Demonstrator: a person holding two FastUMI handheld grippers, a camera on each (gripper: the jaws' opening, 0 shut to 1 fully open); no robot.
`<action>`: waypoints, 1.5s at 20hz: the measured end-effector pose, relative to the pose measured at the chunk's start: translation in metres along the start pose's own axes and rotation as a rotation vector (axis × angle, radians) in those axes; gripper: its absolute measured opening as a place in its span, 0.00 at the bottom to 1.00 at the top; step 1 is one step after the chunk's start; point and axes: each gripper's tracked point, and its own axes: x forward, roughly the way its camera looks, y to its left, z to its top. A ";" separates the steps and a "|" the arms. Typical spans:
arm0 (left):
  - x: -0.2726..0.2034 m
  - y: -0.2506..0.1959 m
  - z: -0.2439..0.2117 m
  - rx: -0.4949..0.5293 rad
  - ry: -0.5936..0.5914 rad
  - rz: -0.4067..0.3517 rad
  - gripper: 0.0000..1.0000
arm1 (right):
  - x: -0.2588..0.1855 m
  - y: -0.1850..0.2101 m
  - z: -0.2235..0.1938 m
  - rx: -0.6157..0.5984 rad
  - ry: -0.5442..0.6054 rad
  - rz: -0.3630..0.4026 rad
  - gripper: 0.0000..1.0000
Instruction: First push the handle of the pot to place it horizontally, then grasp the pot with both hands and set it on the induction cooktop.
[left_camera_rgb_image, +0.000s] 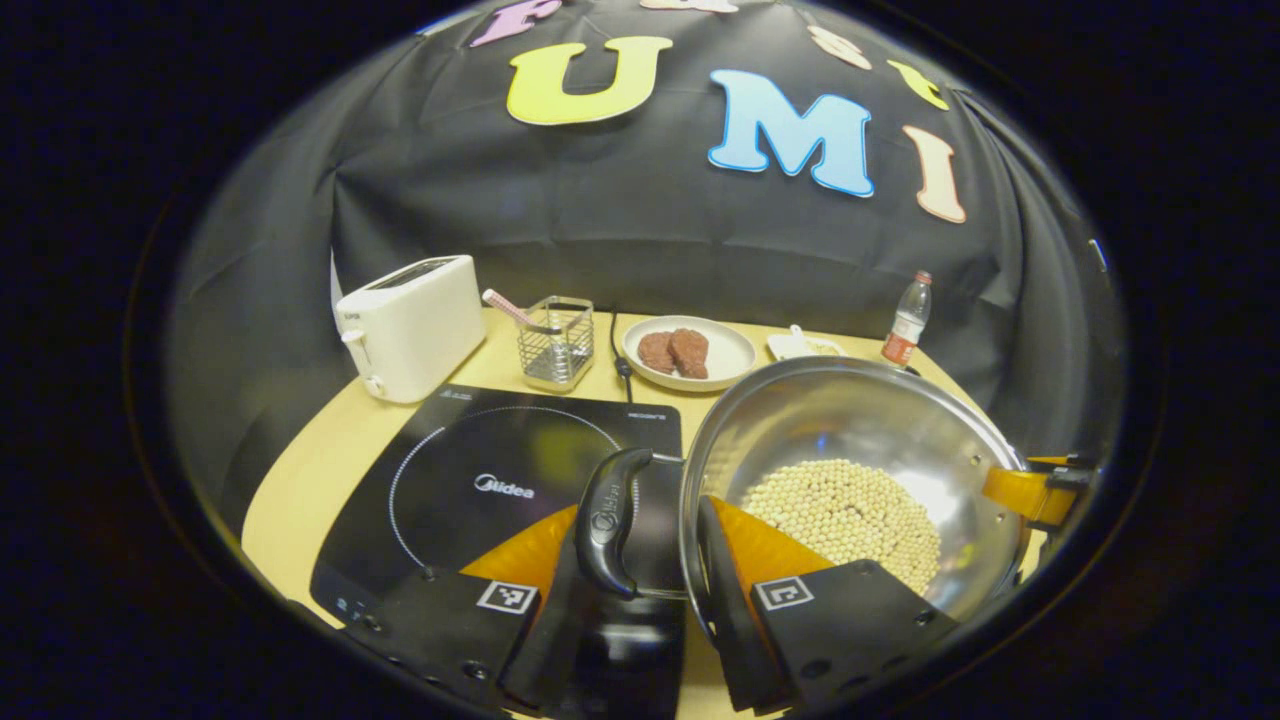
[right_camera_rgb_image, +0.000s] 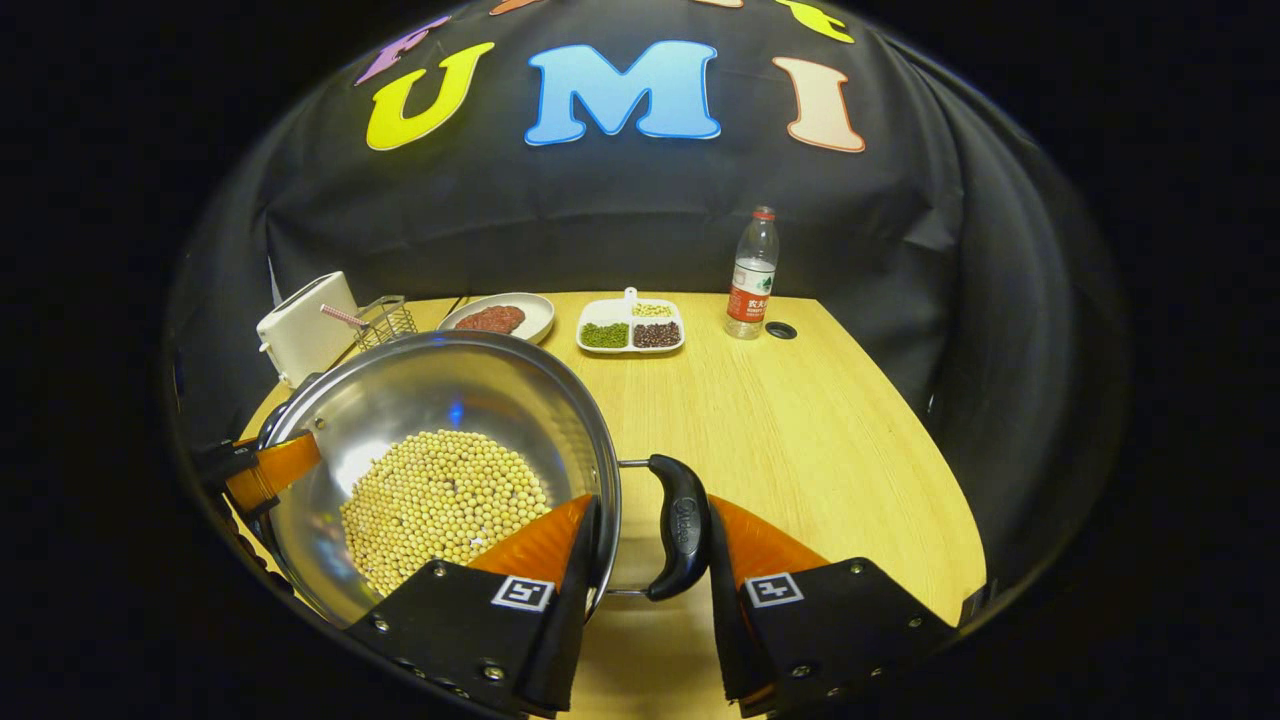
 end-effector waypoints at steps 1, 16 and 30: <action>-0.002 0.010 0.002 0.004 -0.001 -0.005 0.61 | -0.003 0.008 -0.002 0.004 -0.001 -0.006 0.55; 0.015 0.153 0.018 0.028 0.003 -0.014 0.61 | 0.003 0.145 0.008 0.040 0.008 -0.023 0.55; 0.037 0.230 0.020 0.005 0.026 0.039 0.61 | 0.037 0.218 0.019 0.033 0.045 0.022 0.55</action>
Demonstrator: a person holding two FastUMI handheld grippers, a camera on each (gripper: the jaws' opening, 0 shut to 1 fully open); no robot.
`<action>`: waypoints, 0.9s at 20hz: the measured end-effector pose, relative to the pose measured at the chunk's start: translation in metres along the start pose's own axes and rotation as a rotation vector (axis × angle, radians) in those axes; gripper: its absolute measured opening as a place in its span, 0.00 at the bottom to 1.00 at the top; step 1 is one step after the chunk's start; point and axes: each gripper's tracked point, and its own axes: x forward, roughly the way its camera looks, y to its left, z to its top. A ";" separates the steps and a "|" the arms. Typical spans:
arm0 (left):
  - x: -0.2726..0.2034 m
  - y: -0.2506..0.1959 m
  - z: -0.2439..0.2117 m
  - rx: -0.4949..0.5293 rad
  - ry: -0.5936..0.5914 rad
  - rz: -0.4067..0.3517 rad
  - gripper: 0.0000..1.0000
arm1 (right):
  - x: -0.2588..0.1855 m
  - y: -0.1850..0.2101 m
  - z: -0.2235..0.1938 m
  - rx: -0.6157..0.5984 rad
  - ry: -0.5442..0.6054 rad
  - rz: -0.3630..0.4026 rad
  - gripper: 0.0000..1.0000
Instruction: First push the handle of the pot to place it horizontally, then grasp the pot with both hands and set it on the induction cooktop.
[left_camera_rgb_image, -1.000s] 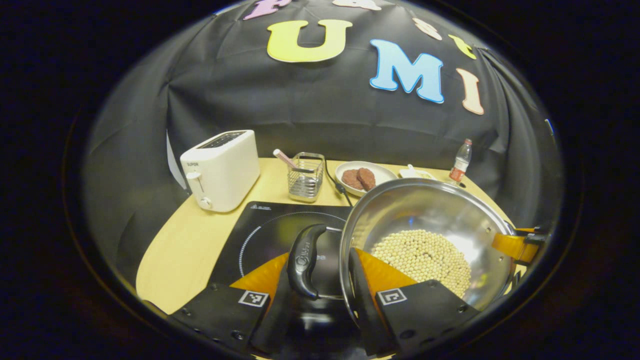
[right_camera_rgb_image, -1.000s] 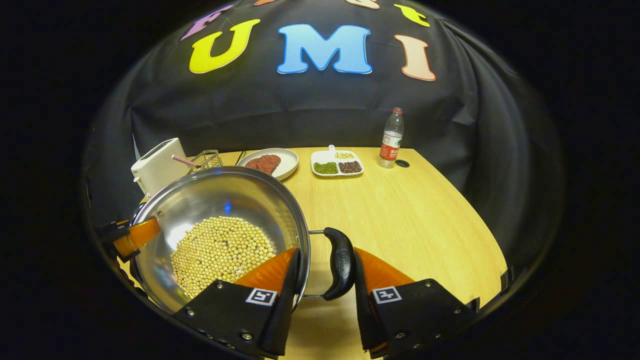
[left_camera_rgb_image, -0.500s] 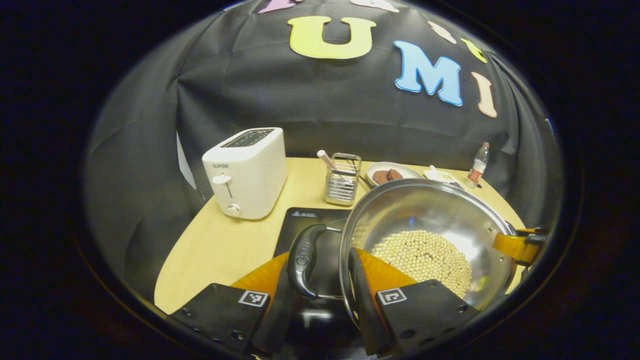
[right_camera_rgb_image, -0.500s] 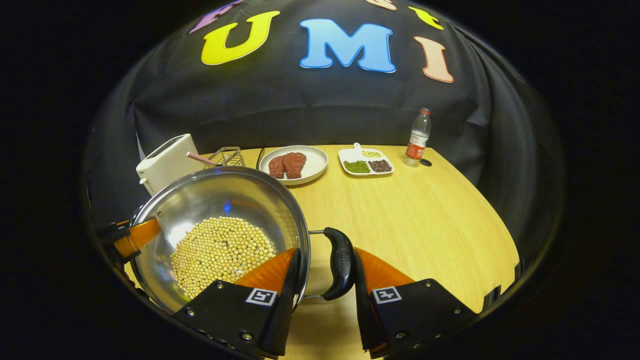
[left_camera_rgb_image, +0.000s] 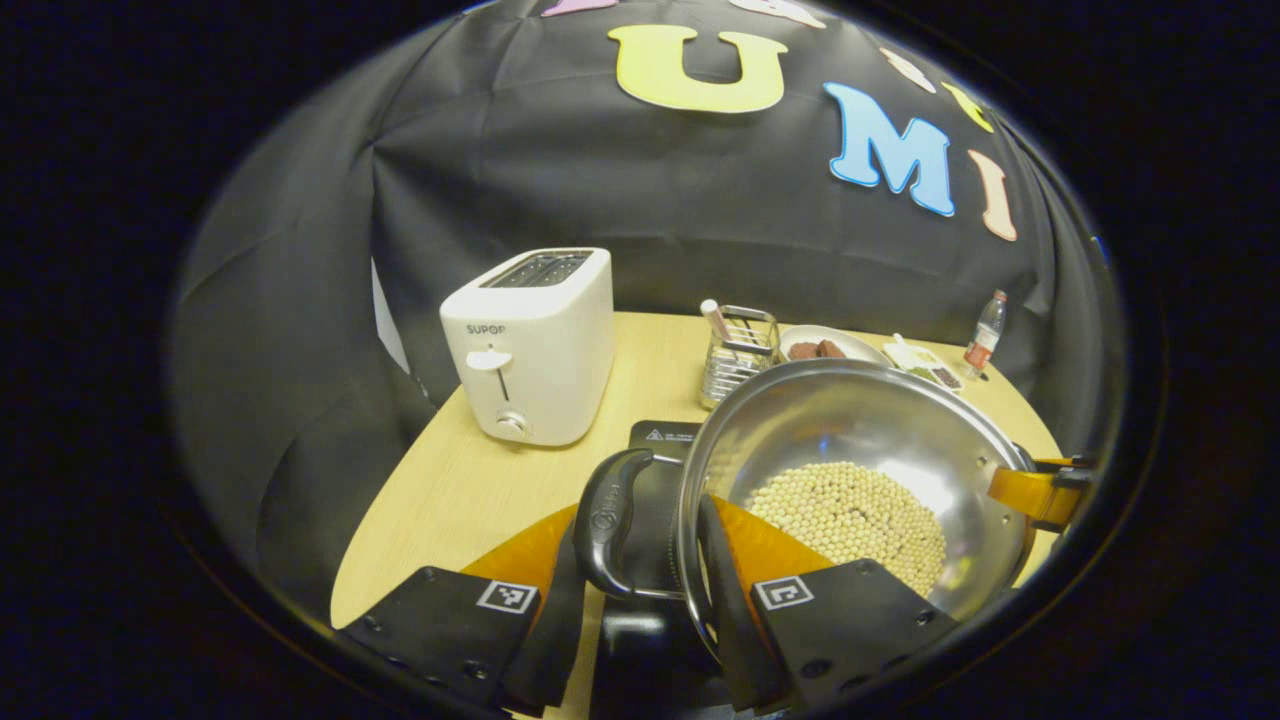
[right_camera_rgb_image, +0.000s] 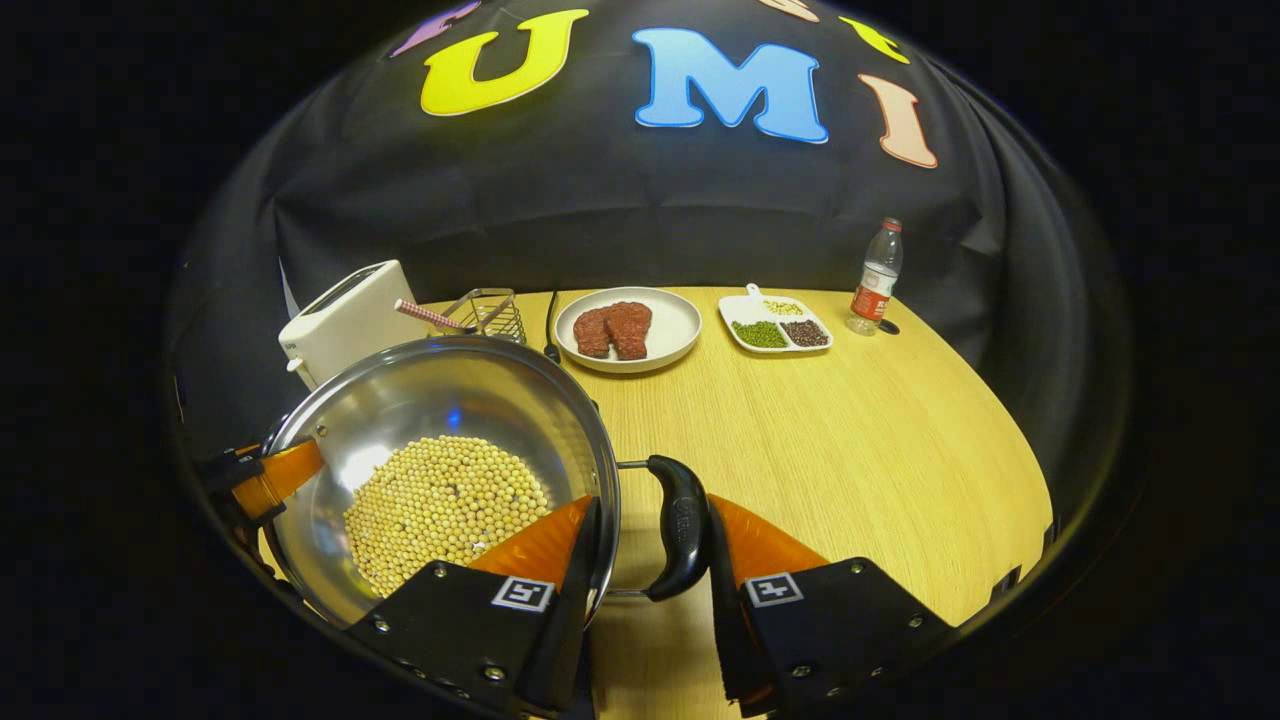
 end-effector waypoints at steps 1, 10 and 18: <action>0.005 0.006 -0.003 0.000 0.004 0.005 0.60 | 0.001 0.003 -0.001 0.000 0.008 0.003 0.55; 0.007 0.021 0.009 0.014 -0.076 0.058 0.76 | 0.003 0.007 0.010 -0.010 -0.072 0.038 0.60; -0.070 -0.032 0.075 0.061 -0.348 0.094 0.98 | -0.055 -0.062 0.067 -0.065 -0.362 0.012 0.98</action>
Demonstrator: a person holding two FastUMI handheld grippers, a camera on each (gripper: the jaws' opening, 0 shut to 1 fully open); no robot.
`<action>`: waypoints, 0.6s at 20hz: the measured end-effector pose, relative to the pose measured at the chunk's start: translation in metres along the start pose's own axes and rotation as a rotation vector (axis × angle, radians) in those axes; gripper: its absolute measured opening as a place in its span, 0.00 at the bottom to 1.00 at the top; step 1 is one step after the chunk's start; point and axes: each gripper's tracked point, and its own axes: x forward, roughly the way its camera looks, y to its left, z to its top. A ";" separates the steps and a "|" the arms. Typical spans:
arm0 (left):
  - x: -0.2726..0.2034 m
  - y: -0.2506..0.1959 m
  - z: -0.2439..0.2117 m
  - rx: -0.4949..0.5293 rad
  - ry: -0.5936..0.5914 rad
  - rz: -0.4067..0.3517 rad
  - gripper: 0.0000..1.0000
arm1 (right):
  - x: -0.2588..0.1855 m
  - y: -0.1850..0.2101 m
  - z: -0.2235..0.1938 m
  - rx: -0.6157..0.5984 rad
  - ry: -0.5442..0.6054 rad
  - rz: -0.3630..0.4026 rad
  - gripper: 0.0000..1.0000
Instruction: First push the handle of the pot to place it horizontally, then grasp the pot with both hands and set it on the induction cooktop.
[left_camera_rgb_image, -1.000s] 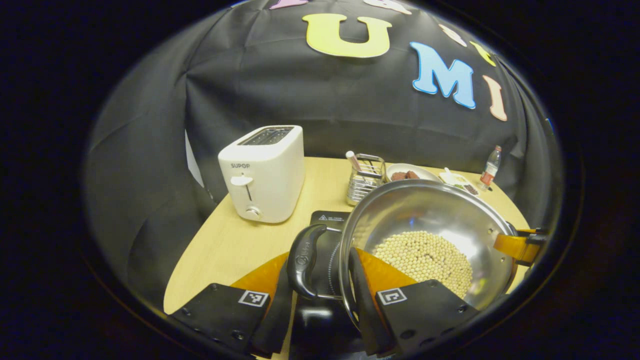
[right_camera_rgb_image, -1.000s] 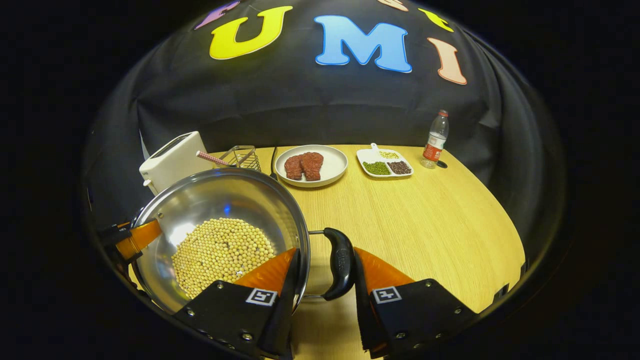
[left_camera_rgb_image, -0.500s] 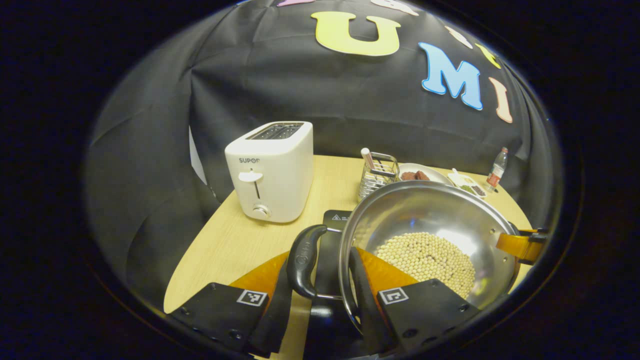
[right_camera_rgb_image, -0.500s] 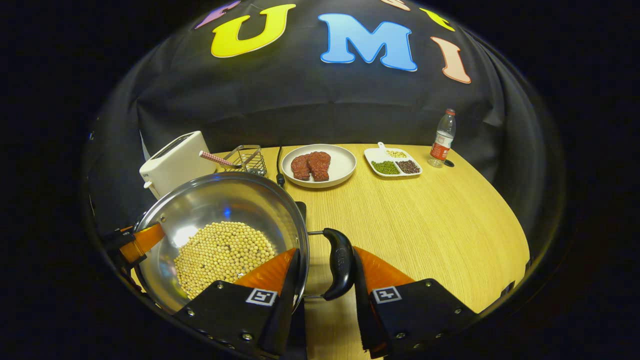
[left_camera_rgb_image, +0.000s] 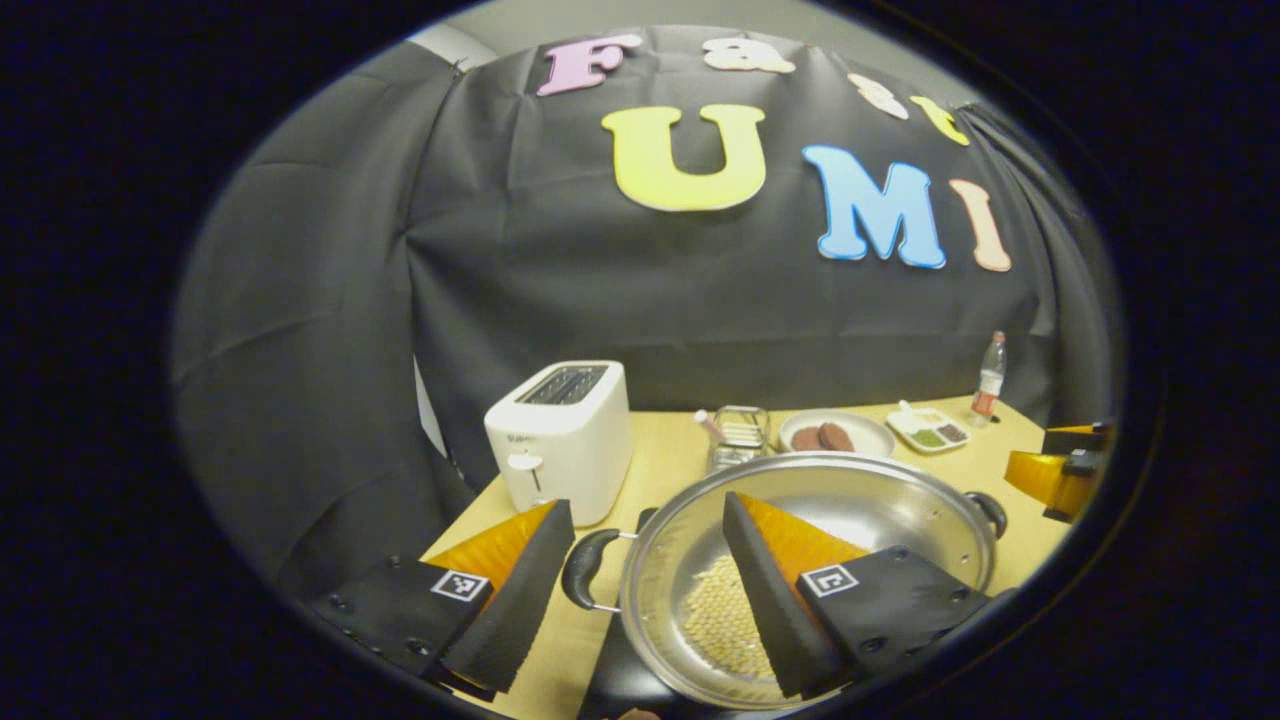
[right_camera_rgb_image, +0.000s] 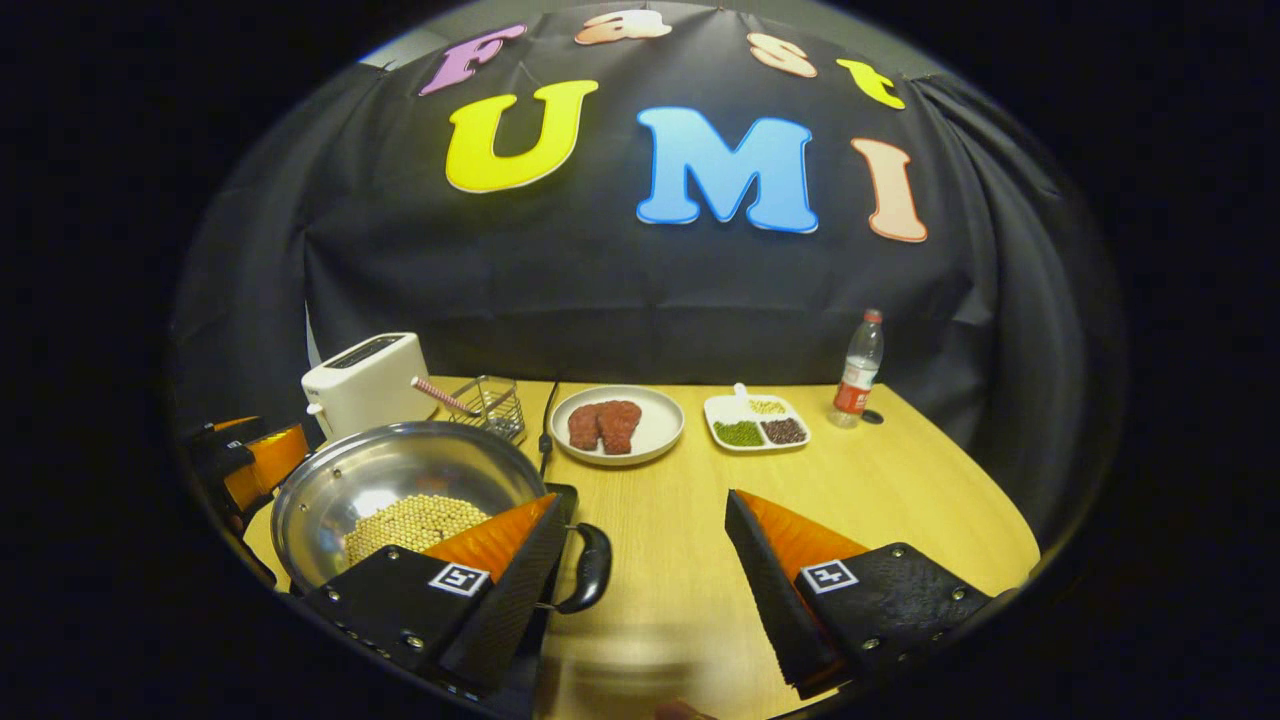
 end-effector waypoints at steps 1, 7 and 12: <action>-0.012 -0.013 0.014 0.002 -0.034 -0.007 0.98 | -0.012 -0.013 0.010 -0.011 -0.035 -0.008 0.98; -0.090 -0.126 0.083 -0.006 -0.189 -0.073 0.98 | -0.096 -0.105 0.035 -0.035 -0.171 -0.022 0.97; -0.161 -0.214 0.116 -0.033 -0.266 -0.097 1.00 | -0.151 -0.181 0.045 -0.029 -0.215 -0.040 0.97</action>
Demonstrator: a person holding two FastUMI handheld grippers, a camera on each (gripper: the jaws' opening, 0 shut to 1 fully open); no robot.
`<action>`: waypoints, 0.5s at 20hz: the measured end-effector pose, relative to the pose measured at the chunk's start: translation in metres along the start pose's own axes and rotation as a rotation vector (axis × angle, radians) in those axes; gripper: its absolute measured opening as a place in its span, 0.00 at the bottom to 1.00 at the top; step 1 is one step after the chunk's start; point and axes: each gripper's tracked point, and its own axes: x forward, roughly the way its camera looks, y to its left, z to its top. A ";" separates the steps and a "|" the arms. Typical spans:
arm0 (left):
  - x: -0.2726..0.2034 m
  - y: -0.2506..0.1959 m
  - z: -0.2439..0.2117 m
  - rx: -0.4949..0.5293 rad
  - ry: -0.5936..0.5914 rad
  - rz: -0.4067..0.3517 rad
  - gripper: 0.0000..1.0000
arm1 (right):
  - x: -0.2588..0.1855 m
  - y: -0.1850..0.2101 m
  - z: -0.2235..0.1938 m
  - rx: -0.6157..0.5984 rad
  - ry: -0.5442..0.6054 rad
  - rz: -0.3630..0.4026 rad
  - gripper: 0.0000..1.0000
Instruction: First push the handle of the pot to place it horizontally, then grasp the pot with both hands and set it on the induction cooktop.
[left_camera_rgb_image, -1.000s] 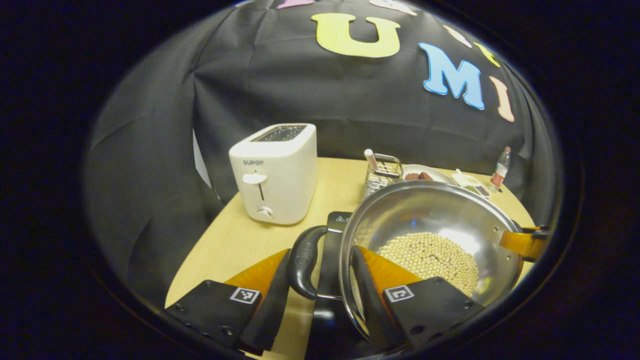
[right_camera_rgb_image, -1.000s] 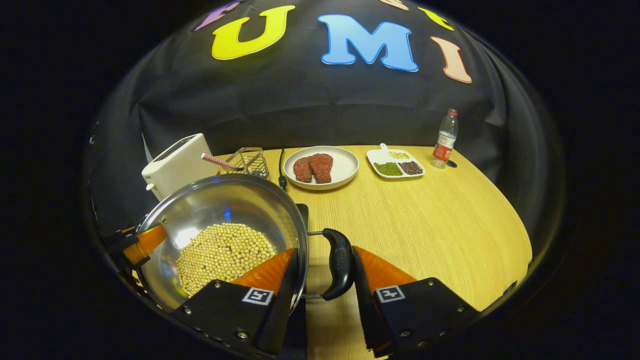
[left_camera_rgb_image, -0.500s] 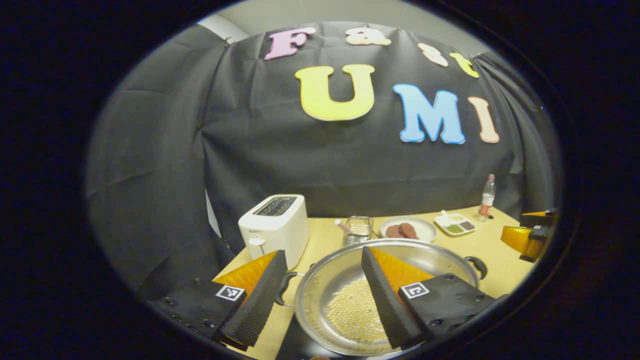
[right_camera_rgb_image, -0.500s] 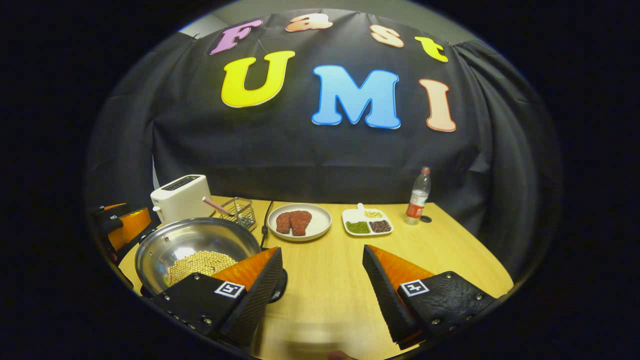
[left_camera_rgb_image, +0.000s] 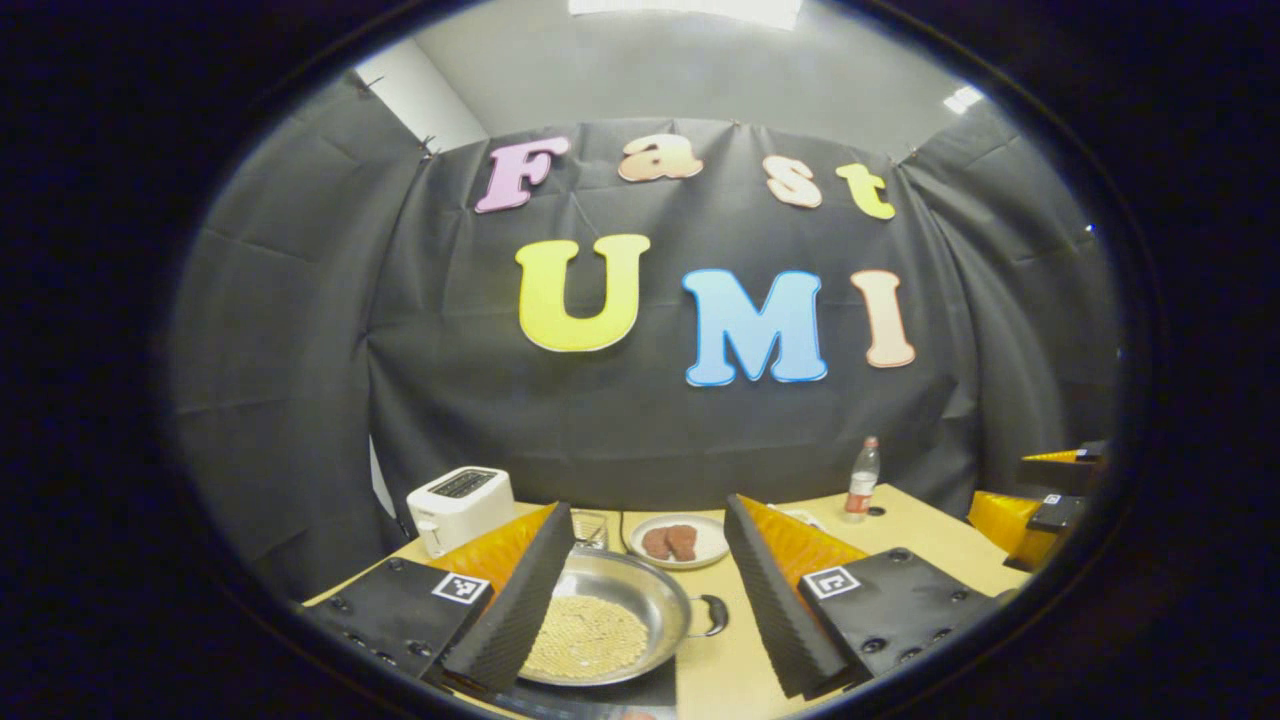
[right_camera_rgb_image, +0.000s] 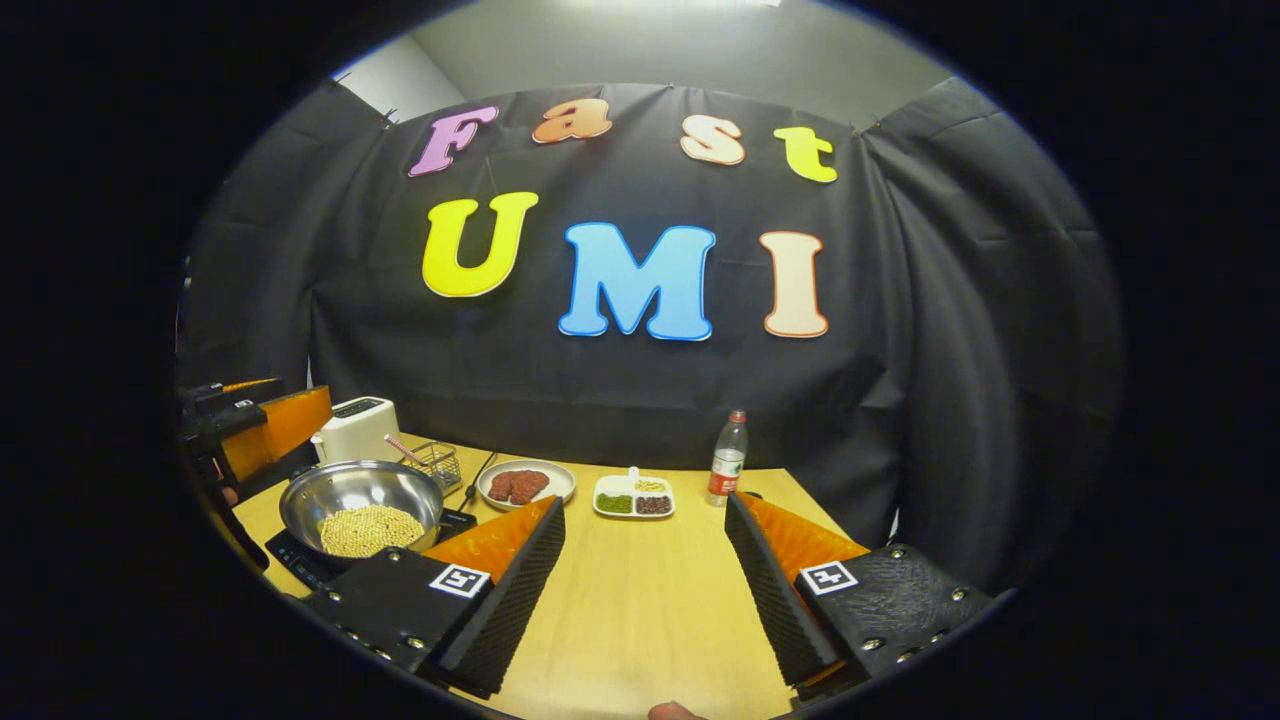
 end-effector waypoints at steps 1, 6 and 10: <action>-0.009 -0.013 0.005 -0.002 -0.011 0.001 0.94 | -0.009 -0.010 0.004 0.011 -0.010 0.005 0.97; -0.054 -0.046 0.031 -0.003 -0.044 0.016 0.98 | -0.045 -0.050 0.020 0.043 -0.039 0.010 0.97; -0.081 -0.049 0.048 0.028 -0.068 0.005 0.98 | -0.070 -0.061 0.036 0.070 -0.083 -0.005 0.97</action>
